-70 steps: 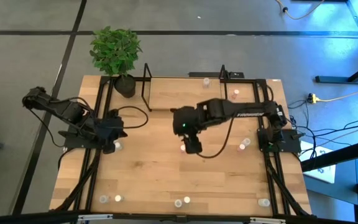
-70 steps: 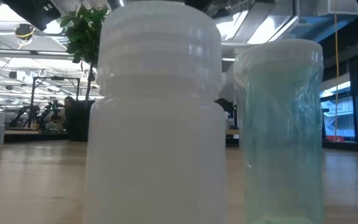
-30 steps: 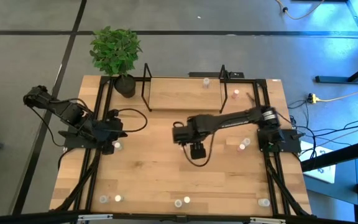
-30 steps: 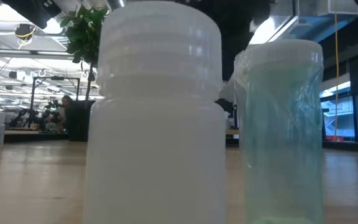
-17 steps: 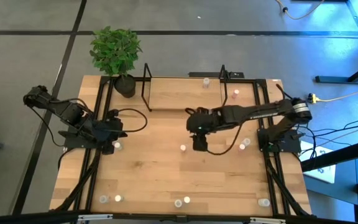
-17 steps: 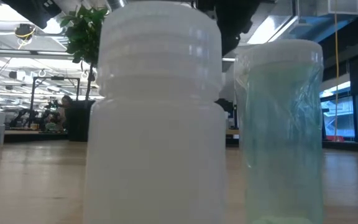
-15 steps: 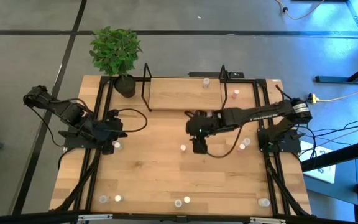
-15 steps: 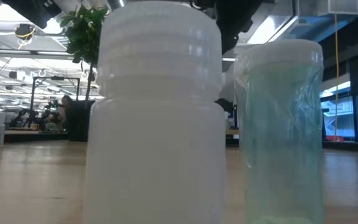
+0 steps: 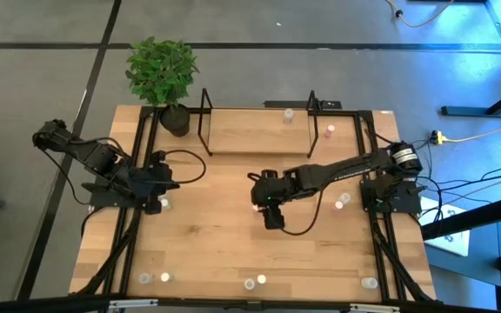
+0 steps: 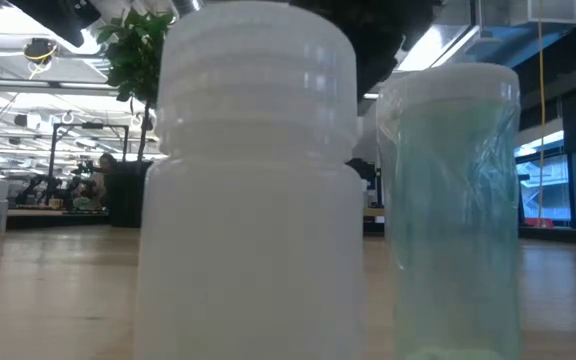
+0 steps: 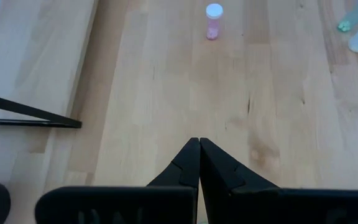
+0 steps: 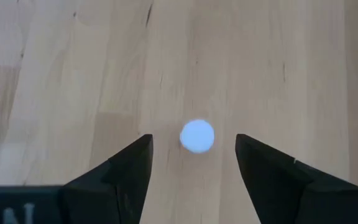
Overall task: Pick and place medicine bottles onto shelf by color
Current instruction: Put the bottom left pink medicine bottle on the shelf
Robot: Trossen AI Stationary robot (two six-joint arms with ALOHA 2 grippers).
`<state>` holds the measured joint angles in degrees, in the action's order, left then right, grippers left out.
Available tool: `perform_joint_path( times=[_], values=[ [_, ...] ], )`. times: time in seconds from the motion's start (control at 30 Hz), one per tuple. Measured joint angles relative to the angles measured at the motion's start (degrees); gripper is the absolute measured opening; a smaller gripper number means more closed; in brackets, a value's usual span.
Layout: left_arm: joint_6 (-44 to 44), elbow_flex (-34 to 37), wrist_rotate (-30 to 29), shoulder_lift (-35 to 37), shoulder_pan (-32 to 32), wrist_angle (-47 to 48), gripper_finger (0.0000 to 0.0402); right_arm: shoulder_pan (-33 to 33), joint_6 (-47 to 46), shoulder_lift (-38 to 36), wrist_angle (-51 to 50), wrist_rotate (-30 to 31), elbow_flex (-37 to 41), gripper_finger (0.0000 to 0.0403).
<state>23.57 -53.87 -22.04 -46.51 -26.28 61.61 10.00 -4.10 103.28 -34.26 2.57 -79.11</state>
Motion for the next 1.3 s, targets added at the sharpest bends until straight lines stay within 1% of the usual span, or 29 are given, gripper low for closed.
perform_joint_path(
  times=[0.2,0.57,1.3],
  values=[
    [0.09,0.0,0.0,-0.02,0.0,-0.01,0.0,0.0,0.04,1.61,0.54,-0.11,-0.02,0.0233],
    [0.22,0.0,0.0,0.0,0.0,0.02,0.0,0.0,0.07,6.79,1.42,-0.08,-0.07,0.0233],
    [0.24,0.0,0.0,0.01,-0.02,0.02,0.0,-0.09,1.52,8.05,3.42,0.39,-0.07,0.0233]
  ],
)
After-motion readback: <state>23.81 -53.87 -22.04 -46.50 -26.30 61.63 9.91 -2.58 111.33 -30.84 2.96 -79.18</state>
